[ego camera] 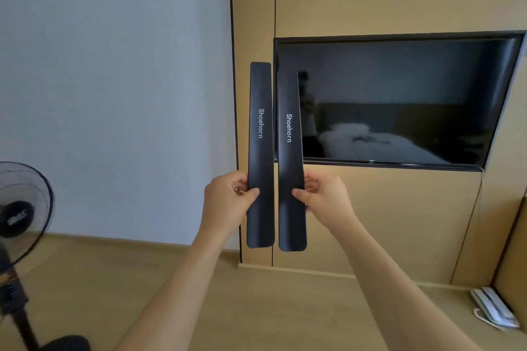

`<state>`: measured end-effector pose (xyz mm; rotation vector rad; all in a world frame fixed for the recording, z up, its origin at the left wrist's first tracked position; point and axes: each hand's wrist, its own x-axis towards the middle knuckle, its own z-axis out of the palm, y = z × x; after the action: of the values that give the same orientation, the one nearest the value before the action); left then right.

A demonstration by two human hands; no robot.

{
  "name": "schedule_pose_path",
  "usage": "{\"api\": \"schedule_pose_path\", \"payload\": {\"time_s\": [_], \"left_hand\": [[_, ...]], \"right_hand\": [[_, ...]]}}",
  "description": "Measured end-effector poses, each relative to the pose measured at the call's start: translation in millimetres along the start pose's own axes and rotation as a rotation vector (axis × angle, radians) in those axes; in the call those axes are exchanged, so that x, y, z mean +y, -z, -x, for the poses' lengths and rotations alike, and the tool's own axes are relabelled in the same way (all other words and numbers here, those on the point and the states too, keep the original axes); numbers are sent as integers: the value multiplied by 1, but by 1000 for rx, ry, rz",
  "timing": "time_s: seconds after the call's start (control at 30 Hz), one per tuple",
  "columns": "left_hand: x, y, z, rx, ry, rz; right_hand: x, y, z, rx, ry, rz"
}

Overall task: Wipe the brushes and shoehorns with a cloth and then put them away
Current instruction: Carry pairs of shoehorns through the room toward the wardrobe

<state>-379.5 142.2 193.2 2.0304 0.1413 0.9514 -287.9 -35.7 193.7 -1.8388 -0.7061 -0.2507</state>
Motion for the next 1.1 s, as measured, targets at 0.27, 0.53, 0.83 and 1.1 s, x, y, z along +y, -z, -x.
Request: {"api": "schedule_pose_path", "payload": {"time_s": [0.27, 0.53, 0.83, 1.1], "left_hand": [[-75, -44, -100, 64, 44, -56], [-135, -59, -217, 237, 102, -177], [-210, -34, -285, 369, 212, -239], [-320, 8, -361, 456, 238, -243]], "right_hand": [[70, -44, -129, -77, 31, -128], [109, -100, -285, -261, 80, -250], [140, -213, -390, -455, 84, -405], [158, -343, -481, -535, 118, -424]]}}
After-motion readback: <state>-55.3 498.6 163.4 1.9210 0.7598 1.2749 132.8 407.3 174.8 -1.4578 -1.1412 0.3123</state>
